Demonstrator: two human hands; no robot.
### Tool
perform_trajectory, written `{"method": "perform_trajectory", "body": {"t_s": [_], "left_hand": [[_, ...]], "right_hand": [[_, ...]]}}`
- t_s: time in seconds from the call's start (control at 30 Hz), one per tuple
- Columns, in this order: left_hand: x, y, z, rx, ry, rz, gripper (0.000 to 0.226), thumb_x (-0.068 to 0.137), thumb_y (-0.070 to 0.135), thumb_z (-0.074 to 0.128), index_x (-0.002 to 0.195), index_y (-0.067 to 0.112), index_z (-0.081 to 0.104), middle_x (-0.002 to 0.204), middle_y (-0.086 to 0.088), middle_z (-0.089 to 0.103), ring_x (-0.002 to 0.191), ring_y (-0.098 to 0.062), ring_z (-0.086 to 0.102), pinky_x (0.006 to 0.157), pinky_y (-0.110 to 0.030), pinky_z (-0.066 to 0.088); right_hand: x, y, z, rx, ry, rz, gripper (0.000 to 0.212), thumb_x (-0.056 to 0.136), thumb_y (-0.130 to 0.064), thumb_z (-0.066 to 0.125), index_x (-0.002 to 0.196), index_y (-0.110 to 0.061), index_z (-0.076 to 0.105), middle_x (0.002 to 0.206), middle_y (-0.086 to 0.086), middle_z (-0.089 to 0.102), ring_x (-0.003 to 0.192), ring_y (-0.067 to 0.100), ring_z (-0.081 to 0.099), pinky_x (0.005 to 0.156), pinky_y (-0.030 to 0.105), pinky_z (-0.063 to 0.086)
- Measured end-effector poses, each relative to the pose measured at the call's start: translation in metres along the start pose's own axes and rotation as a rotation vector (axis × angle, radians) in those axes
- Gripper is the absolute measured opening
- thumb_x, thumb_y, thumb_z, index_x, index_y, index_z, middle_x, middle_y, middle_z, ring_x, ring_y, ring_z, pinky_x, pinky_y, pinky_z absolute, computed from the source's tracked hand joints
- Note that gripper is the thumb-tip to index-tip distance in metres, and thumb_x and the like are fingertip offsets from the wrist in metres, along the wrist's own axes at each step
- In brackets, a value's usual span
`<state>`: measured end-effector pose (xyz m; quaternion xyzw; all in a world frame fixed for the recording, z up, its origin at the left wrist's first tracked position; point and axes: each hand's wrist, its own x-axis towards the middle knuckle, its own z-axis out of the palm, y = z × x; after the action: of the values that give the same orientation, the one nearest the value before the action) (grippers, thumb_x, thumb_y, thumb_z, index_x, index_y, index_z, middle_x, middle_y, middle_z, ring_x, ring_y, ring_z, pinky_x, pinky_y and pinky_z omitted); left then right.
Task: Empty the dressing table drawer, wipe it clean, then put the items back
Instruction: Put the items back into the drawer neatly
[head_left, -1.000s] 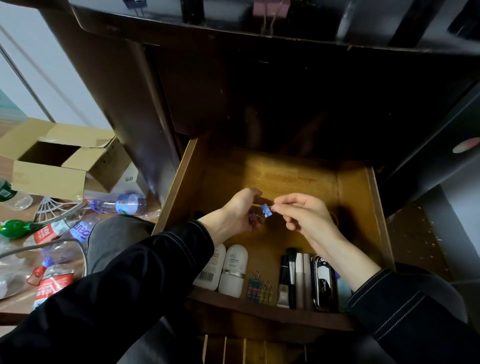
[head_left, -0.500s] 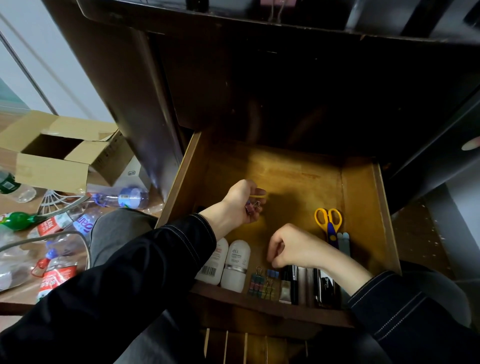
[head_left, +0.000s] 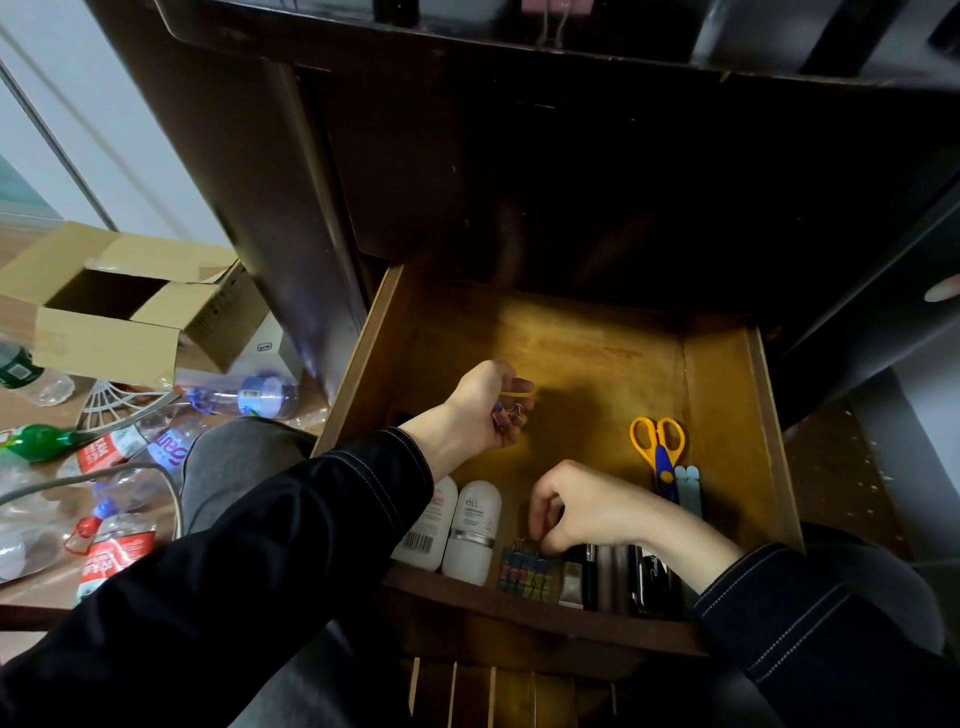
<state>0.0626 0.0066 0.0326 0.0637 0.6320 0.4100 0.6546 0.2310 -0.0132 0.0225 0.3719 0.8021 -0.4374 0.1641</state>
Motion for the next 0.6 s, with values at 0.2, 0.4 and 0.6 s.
{"method": "perform_trajectory", "body": {"t_s": [0.2, 0.4, 0.6], "left_hand": [[-0.006, 0.001, 0.002, 0.003, -0.02, -0.014, 0.023, 0.094, 0.014, 0.038, 0.092, 0.005, 0.059, 0.083, -0.012, 0.056, 0.058, -0.02, 0.047, 0.047, -0.021, 0.036], [-0.012, -0.002, 0.003, 0.061, -0.155, -0.085, 0.035, 0.103, 0.028, 0.039, 0.117, 0.002, 0.058, 0.099, -0.018, 0.054, 0.068, -0.024, 0.051, 0.064, -0.035, 0.051], [-0.014, -0.004, 0.004, 0.008, -0.272, -0.171, 0.034, 0.103, 0.03, 0.04, 0.113, 0.002, 0.056, 0.113, -0.023, 0.057, 0.097, -0.034, 0.06, 0.078, -0.046, 0.055]], "right_hand": [[0.004, 0.002, -0.003, 0.029, 0.1, 0.055, 0.008, 0.082, -0.021, 0.076, 0.089, -0.021, 0.073, 0.089, -0.001, 0.074, 0.087, 0.019, 0.07, 0.085, 0.049, 0.058], [0.002, 0.0, -0.018, 0.267, 0.742, 0.004, 0.002, 0.091, -0.035, 0.07, 0.091, -0.032, 0.07, 0.079, -0.016, 0.07, 0.079, -0.002, 0.065, 0.074, 0.034, 0.057], [0.004, -0.003, -0.015, 0.197, 0.685, -0.026, 0.003, 0.086, -0.027, 0.077, 0.085, -0.029, 0.075, 0.079, -0.015, 0.07, 0.077, 0.0, 0.064, 0.071, 0.032, 0.056]]}}
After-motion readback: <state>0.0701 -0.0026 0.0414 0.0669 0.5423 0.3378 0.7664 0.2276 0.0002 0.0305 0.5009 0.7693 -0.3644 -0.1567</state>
